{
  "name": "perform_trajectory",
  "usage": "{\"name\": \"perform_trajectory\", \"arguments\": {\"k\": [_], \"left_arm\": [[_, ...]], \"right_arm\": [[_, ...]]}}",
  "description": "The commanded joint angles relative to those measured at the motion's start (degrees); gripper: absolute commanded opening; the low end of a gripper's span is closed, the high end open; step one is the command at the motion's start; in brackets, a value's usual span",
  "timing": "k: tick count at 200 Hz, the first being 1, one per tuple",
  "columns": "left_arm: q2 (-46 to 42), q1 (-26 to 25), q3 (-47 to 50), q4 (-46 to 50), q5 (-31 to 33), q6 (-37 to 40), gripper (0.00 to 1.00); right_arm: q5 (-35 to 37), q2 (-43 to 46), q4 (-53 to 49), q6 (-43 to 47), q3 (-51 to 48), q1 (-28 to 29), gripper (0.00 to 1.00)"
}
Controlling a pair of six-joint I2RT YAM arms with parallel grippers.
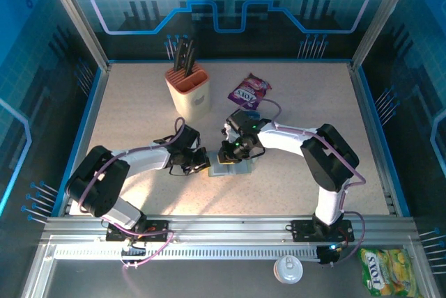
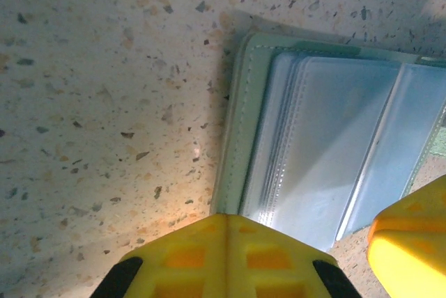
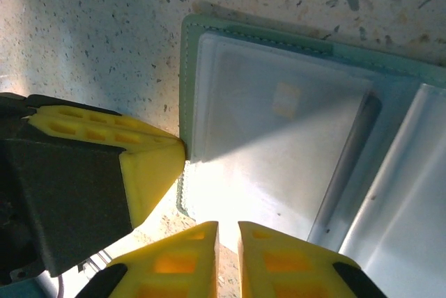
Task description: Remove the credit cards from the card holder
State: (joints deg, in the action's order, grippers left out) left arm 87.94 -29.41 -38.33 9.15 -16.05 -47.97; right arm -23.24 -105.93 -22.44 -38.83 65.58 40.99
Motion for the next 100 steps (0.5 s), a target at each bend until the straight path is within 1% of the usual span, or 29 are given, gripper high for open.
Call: {"name": "perform_trajectory", "arguments": {"k": [1, 25, 100], "left_arm": [[1.2, 0.2, 0.5, 2.2, 0.8, 0.2, 0.0], [1.8, 0.3, 0.6, 2.2, 1.2, 0.4, 0.0], [2.0, 0.3, 2.8, -0.6, 1.6, -0.6, 0.0]], "right_arm": [[-1.8, -1.6, 0.2, -0.5, 1.8, 0.6, 0.19], [-1.7, -2.3, 0.2, -0.7, 2.0, 0.8, 0.24], [-1.0, -3.8, 0.6, -1.0, 1.3, 0.7, 0.28]]}}
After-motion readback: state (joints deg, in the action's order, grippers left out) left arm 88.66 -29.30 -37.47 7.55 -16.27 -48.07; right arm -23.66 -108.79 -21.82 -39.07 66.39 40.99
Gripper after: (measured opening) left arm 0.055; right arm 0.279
